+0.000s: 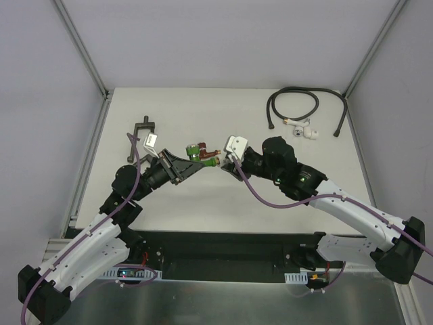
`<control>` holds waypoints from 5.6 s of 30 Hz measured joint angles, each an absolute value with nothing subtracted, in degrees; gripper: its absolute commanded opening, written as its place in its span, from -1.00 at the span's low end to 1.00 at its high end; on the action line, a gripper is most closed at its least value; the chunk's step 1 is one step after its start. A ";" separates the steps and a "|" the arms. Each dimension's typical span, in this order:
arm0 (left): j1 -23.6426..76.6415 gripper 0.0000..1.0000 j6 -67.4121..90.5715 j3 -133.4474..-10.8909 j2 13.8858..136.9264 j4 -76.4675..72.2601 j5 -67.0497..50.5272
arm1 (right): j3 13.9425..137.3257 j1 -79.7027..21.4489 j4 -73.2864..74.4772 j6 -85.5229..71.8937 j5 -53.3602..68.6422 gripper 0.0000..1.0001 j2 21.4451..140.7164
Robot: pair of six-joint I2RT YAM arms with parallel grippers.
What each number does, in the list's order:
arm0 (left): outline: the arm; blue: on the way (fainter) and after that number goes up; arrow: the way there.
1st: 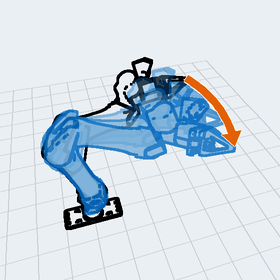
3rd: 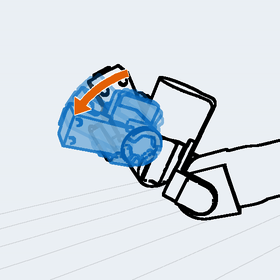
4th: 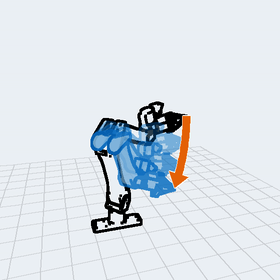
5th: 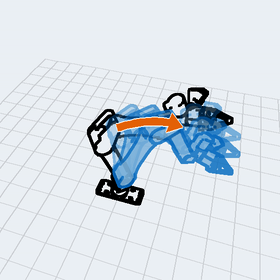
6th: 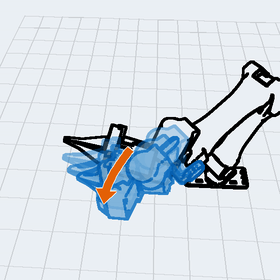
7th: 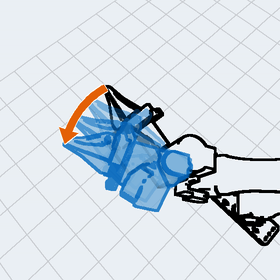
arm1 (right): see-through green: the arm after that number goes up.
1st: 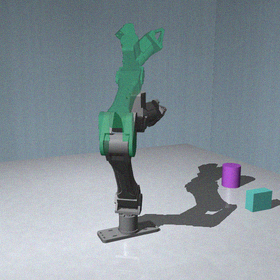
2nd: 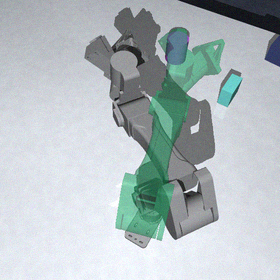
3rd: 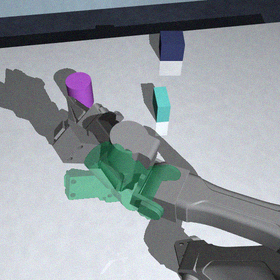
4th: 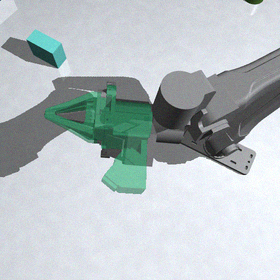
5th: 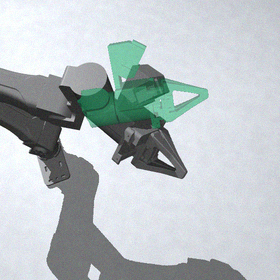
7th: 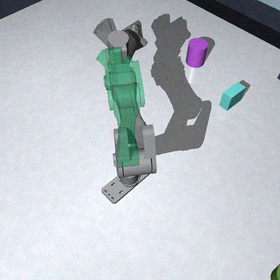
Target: Install the water faucets
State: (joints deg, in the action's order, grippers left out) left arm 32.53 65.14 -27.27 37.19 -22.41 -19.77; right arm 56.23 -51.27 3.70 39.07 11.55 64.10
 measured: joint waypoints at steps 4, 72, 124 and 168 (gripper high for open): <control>32.71 -1.00 64.95 -27.29 38.37 -22.96 -20.01 | 56.23 -51.27 3.92 39.03 10.87 -0.97 64.12; 39.05 -1.00 18.26 -33.91 40.75 -11.11 -23.77 | 56.99 -49.23 9.08 32.99 15.55 -0.97 67.35; 41.82 -0.92 -35.14 -31.48 39.64 -5.67 -31.42 | 60.01 -41.82 14.00 25.56 34.41 -0.97 75.75; 42.06 -1.00 30.92 -28.32 39.99 -22.22 -10.85 | 58.72 -42.59 7.03 28.45 28.53 -0.97 71.72</control>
